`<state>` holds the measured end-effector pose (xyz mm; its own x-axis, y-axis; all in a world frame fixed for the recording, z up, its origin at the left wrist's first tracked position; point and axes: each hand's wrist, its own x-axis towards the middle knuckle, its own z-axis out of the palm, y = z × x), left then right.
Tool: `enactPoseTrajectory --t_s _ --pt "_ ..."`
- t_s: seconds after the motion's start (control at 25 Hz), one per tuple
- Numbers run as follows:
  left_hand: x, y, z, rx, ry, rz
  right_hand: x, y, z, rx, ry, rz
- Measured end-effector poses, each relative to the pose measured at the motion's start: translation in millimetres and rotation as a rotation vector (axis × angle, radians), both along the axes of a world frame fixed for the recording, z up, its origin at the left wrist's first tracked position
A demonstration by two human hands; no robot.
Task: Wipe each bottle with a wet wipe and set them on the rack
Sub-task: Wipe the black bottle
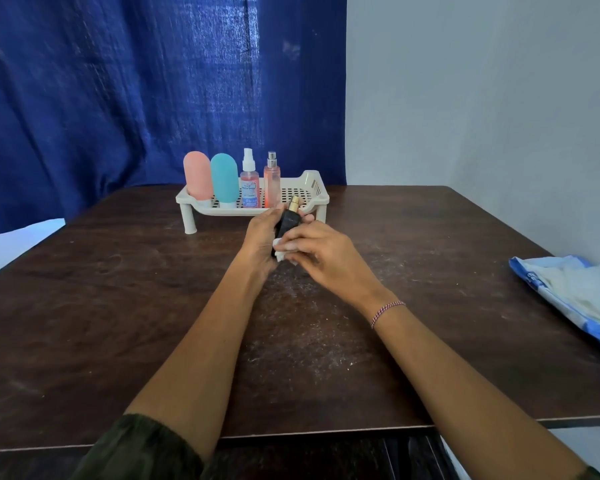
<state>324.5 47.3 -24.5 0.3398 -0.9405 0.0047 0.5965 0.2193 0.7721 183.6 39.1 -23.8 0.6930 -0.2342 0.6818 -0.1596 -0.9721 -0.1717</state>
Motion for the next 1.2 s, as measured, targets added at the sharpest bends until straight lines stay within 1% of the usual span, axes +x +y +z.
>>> enactPoseTrajectory --t_s 0.08,0.16,0.2,0.28,0.36,0.44,0.6,0.68,0.8,0.92,1.08,1.2 --pt "-2.3 -0.5 0.0 -0.002 -0.035 0.001 -1.3 -1.6 0.2 -0.011 -0.08 -0.063" --pt "-6.0 -0.1 0.9 -0.019 -0.069 -0.014 -4.9 -5.4 0.6 0.032 -0.171 -0.133" --pt "-7.0 -0.1 1.4 -0.028 -0.067 -0.016 -6.5 -7.5 0.8 0.06 -0.2 -0.163" --pt "-6.8 1.2 3.1 -0.053 -0.016 -0.009 -7.9 -9.4 0.4 0.088 -0.196 -0.198" --pt "-4.3 3.5 5.5 -0.071 0.024 -0.016 -6.6 -8.4 -1.7 0.066 -0.155 -0.177" --pt "-3.2 3.9 6.5 -0.066 0.021 -0.016 -5.6 -6.8 -2.7 0.031 -0.148 -0.165" --pt "-3.8 1.4 4.8 -0.076 0.003 0.034 -6.4 -5.5 -1.5 0.074 -0.284 -0.15" --pt "-1.9 0.9 3.2 -0.088 -0.01 0.011 -4.8 -1.7 -2.5 0.097 -0.25 -0.084" --pt "0.6 0.2 0.2 -0.078 -0.023 -0.02 -2.5 1.4 -4.6 0.031 -0.169 -0.047" --pt "-1.3 -1.1 -1.6 -0.061 -0.079 -0.039 -3.1 0.0 -3.6 0.017 -0.172 -0.074" --pt "-8.4 -0.1 -3.0 -0.059 -0.193 -0.091 -5.6 -5.3 -1.5 0.029 -0.259 -0.183" --pt "-10.7 2.0 -3.3 -0.009 -0.304 -0.085 -8.1 -10.7 0.1 0.141 -0.319 -0.214"
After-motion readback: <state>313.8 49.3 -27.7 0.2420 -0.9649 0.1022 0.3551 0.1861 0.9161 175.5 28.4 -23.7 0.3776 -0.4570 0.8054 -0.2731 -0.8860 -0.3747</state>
